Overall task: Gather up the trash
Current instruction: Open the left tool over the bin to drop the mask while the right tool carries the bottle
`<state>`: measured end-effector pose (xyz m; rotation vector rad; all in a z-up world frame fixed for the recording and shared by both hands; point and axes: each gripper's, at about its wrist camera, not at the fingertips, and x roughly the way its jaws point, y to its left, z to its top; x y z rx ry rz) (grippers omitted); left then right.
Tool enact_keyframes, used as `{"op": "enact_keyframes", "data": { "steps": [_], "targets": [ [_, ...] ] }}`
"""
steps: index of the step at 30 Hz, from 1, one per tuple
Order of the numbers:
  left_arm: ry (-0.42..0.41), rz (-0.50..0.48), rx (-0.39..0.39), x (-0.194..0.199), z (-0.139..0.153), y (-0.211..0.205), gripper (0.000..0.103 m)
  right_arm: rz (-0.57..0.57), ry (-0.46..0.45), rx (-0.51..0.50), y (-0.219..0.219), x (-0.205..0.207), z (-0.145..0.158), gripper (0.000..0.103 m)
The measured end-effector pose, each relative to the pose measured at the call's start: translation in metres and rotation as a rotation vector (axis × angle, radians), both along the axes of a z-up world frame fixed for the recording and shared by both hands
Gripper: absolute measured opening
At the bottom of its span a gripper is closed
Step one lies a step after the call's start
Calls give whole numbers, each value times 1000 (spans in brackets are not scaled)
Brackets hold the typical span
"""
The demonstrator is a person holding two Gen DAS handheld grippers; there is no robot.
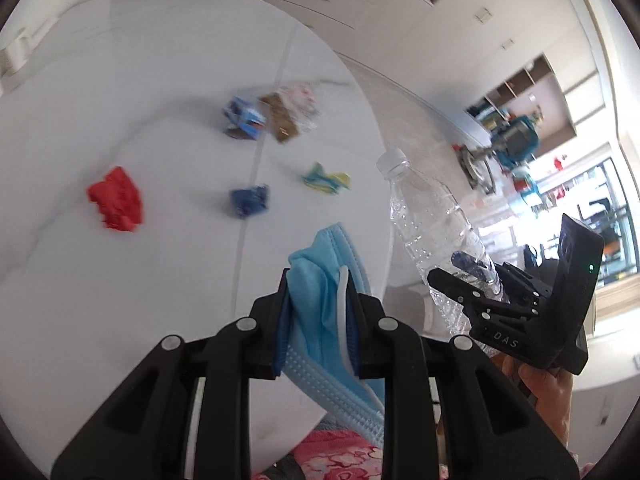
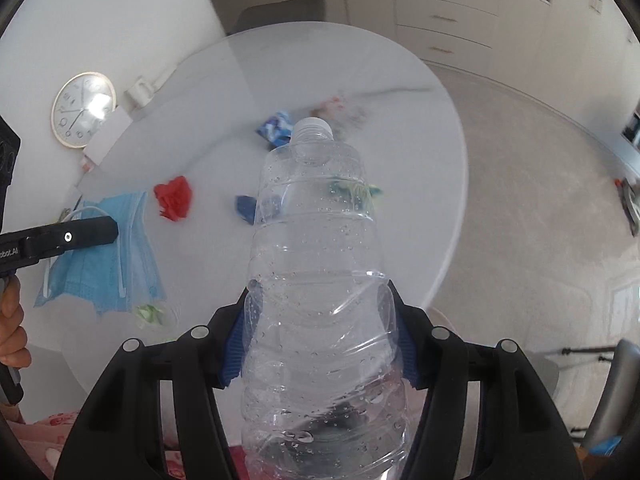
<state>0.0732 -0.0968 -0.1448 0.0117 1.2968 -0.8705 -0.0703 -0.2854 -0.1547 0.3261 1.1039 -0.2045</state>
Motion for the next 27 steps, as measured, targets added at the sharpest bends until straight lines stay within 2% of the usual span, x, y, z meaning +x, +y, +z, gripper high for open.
{"op": "enact_keyframes", "data": {
  "steps": [6, 10, 17, 21, 23, 27],
  "targets": [
    [34, -232, 21, -80, -25, -85, 23, -176, 32, 15, -55, -87, -13, 61],
    [71, -318, 60, -114, -54, -130, 23, -232, 45, 31, -74, -120, -25, 61],
    [49, -359, 160, -137, -99, -183, 26, -235, 72, 69, -96, -151, -48, 61],
    [15, -355, 197, -143, -112, -196, 47, -195, 91, 88, -102, -152, -59, 61],
    [9, -353, 199, -144, -113, -195, 54, -177, 100, 101, -102, -150, -67, 61],
    [14, -337, 210, -145, -116, -195, 58, -137, 118, 113, -100, -145, -79, 61]
  ]
}}
